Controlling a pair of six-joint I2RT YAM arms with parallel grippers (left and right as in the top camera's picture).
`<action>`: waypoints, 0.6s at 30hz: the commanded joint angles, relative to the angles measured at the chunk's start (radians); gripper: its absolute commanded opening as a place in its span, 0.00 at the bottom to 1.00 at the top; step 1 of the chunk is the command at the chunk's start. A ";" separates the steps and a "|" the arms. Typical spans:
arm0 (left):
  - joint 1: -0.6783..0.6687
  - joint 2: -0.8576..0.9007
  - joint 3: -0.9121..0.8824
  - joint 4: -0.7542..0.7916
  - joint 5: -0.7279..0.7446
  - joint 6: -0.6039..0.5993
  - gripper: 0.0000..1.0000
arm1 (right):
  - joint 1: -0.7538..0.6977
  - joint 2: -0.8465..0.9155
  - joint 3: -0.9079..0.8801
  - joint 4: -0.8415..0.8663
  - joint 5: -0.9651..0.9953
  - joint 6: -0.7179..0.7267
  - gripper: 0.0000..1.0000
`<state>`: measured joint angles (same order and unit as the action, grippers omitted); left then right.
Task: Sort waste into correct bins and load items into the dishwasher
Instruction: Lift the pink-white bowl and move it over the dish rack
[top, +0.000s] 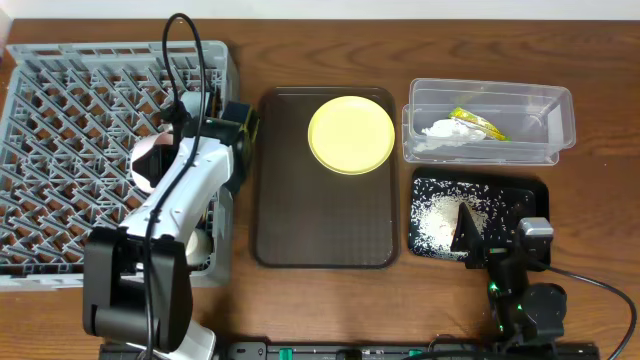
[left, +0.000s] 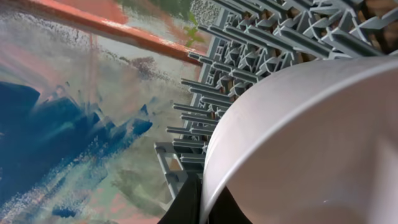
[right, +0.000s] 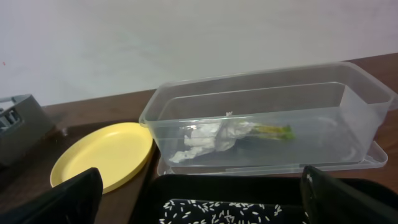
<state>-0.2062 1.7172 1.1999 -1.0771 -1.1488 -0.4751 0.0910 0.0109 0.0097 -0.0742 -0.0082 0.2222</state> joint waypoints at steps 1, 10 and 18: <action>0.002 0.002 -0.011 -0.020 0.024 -0.024 0.06 | -0.005 -0.004 -0.004 0.000 0.004 -0.014 0.99; -0.069 -0.014 -0.011 -0.074 0.023 -0.024 0.07 | -0.005 -0.004 -0.004 0.000 0.004 -0.014 0.99; -0.131 -0.134 -0.011 -0.074 0.043 -0.024 0.22 | -0.005 -0.004 -0.004 0.000 0.004 -0.014 0.99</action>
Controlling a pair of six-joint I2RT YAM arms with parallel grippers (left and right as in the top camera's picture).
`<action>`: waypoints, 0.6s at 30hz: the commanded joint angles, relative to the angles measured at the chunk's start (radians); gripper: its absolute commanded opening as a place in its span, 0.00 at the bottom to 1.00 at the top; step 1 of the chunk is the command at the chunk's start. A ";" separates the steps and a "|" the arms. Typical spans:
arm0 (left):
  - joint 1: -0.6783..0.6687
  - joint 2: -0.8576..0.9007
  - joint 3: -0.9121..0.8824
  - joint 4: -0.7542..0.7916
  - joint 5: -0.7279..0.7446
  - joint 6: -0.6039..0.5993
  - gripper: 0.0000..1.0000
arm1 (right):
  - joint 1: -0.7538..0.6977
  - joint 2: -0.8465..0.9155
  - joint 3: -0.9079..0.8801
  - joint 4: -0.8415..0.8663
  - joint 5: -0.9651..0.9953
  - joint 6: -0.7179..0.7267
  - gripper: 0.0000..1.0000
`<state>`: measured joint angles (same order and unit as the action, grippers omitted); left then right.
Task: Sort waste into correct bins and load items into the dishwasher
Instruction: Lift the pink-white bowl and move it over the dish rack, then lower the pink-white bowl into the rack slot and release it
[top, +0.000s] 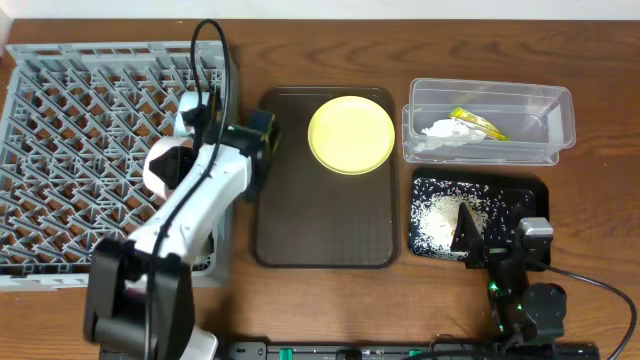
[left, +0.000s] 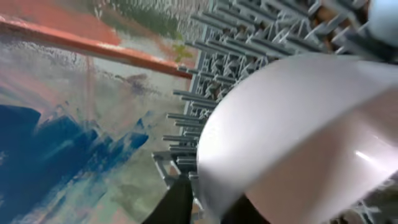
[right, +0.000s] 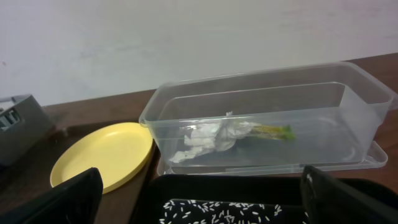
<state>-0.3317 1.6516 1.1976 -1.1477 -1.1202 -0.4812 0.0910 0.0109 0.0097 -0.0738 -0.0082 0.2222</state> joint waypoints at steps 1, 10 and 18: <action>-0.006 -0.088 -0.008 -0.002 0.026 -0.018 0.24 | -0.005 -0.004 -0.004 0.000 0.004 -0.014 0.99; -0.006 -0.282 -0.008 0.003 0.065 -0.017 0.41 | -0.005 -0.004 -0.004 0.000 0.004 -0.014 0.99; -0.005 -0.365 -0.008 0.036 0.078 -0.017 0.46 | -0.005 -0.004 -0.004 0.000 0.004 -0.014 0.99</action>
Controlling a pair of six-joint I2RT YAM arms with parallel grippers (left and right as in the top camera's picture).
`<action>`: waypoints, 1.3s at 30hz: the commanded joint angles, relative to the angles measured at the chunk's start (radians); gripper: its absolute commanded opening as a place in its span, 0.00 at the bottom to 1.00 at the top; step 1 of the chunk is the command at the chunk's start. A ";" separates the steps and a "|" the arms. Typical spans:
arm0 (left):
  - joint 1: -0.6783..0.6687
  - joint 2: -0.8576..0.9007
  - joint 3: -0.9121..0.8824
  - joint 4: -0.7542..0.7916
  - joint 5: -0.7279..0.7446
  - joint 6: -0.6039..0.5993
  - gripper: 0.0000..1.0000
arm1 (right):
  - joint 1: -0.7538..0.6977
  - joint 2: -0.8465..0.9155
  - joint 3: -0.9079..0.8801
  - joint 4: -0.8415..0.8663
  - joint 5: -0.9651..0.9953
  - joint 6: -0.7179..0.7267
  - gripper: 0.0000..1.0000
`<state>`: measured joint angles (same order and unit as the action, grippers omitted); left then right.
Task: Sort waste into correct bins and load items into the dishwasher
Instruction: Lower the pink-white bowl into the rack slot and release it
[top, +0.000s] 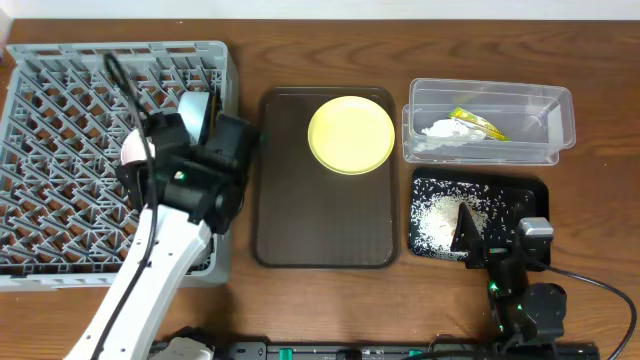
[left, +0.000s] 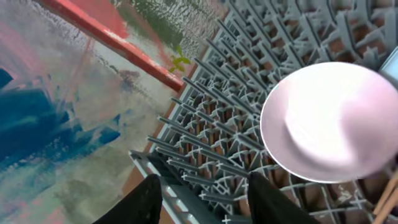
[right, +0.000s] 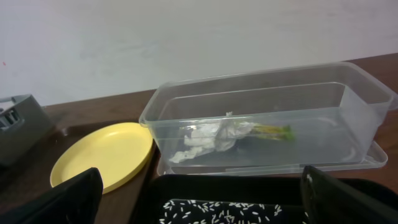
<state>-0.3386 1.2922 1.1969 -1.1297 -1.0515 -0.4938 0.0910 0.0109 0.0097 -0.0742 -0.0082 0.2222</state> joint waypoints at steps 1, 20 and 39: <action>0.006 -0.005 -0.008 0.034 0.014 -0.005 0.48 | -0.005 -0.004 -0.004 0.000 0.004 -0.014 0.99; 0.768 0.073 -0.008 0.380 1.221 0.230 0.66 | -0.005 -0.004 -0.004 0.000 0.004 -0.014 0.99; 0.769 0.138 0.038 0.351 1.196 0.273 0.06 | -0.005 -0.004 -0.004 0.000 0.004 -0.014 0.99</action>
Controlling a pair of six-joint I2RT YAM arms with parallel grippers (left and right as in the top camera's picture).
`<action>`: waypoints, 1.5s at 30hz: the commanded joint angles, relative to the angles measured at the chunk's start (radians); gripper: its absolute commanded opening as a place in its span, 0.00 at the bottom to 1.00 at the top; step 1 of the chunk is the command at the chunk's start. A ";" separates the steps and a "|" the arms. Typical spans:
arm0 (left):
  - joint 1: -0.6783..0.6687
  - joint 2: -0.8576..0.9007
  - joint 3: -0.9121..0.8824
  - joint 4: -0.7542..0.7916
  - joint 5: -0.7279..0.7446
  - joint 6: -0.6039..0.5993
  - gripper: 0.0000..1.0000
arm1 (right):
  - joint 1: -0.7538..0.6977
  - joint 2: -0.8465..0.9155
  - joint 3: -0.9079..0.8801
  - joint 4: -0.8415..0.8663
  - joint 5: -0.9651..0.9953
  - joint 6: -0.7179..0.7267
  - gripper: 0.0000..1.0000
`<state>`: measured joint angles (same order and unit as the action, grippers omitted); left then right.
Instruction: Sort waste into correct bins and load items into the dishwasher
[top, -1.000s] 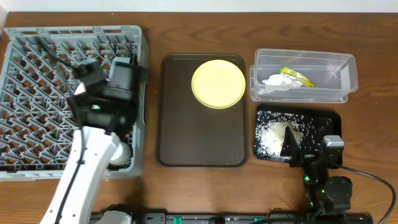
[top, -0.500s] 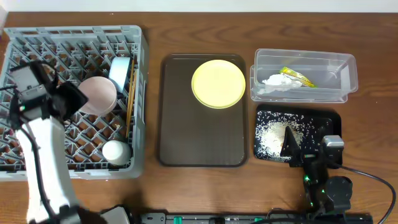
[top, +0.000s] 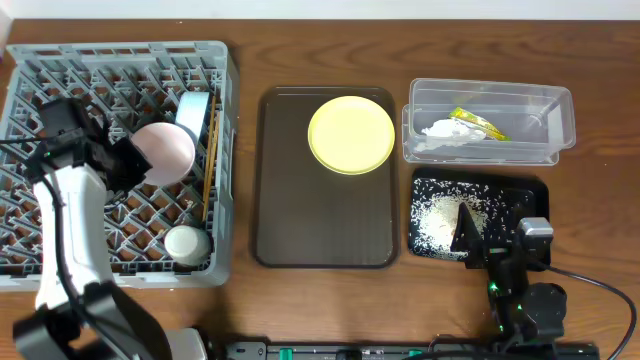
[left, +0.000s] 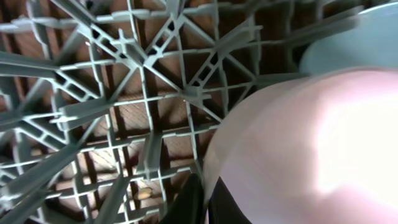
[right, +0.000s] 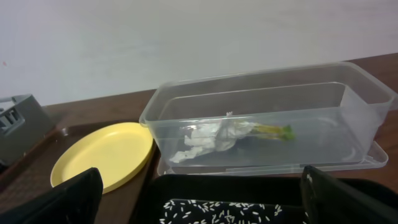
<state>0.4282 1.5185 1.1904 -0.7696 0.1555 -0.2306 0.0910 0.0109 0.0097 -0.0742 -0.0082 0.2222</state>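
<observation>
A pink bowl (top: 165, 150) lies tilted in the right half of the grey dish rack (top: 60, 60). My left gripper (left: 205, 200) reaches it from the rack's left side and is shut on its rim; the bowl (left: 311, 155) fills the right of the left wrist view. On the brown tray (top: 320, 225) sits a yellow plate (top: 350, 133). My right gripper (right: 202, 202) stands open, low at the front right, over the black bin (top: 500, 195) scattered with rice. The clear bin (top: 490, 122) holds a crumpled tissue (right: 208, 140) and a yellow-green wrapper.
The rack also holds a pale blue dish (top: 192, 112) on edge, a white cup (top: 187, 243) at its front right corner, and wooden sticks (top: 210, 150) along its right wall. The left arm lies over the rack's left half.
The left arm has moved from the rack's right side to its left side. Its gripper, then open with the bowl lying apart from it in the rack, is now shut on the bowl's rim.
My left gripper was shut on the pink bowl's rim over the rack's right part, and still was a moment later. Then it was open, with the bowl resting in the rack. Now it grips the rim again from the left. The right arm stayed still throughout.
</observation>
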 joint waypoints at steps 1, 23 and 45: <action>0.000 -0.119 0.045 -0.018 -0.035 0.010 0.06 | -0.005 -0.004 -0.004 0.000 0.004 -0.014 0.99; -0.520 -0.076 0.042 -0.142 -1.202 0.073 0.06 | -0.005 -0.004 -0.004 0.000 0.004 -0.014 0.99; -0.688 0.159 0.015 -0.198 -1.292 0.020 0.06 | -0.005 -0.004 -0.004 0.000 0.004 -0.014 0.99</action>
<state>-0.2398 1.6703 1.2137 -0.9524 -1.1229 -0.1474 0.0910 0.0109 0.0097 -0.0738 -0.0082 0.2222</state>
